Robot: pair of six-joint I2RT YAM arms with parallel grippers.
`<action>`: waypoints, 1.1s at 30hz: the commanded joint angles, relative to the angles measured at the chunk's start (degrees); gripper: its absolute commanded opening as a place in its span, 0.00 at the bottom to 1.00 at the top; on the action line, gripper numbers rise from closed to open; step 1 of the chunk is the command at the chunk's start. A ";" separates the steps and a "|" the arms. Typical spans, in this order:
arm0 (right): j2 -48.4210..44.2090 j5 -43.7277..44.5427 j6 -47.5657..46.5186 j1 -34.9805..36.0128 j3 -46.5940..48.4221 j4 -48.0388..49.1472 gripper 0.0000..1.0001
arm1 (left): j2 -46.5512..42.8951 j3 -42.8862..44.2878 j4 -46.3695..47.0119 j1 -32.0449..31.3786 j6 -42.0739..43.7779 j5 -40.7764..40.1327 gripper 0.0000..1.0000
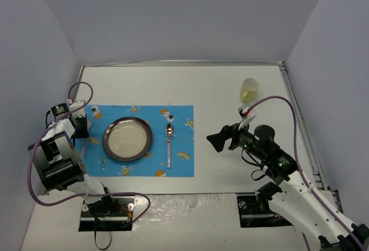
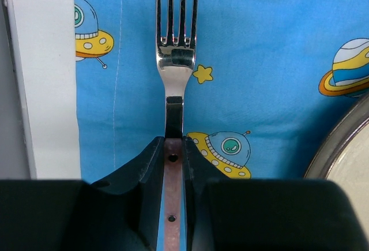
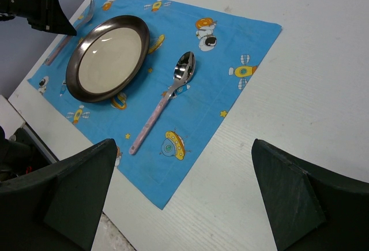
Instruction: Set the dinner table for one person
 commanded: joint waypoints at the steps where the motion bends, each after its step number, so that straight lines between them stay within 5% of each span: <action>1: 0.29 0.82 -1.03 0.53 0.50 3.28 1.00 | -0.14 3.64 -0.27 0.23 1.52 0.06 0.15; 15: 0.47 1.10 -1.12 0.61 0.61 3.09 1.00 | 1.57 4.98 -1.50 0.23 1.61 0.15 0.33; 20: 0.47 1.10 -1.12 0.52 0.88 3.00 1.00 | -0.62 4.66 -1.58 0.31 0.95 -0.68 0.48; 33: 4.67 8.91 1.22 0.31 6.69 -3.05 1.00 | -22.58 12.11 -4.85 -0.63 -15.75 -6.48 0.86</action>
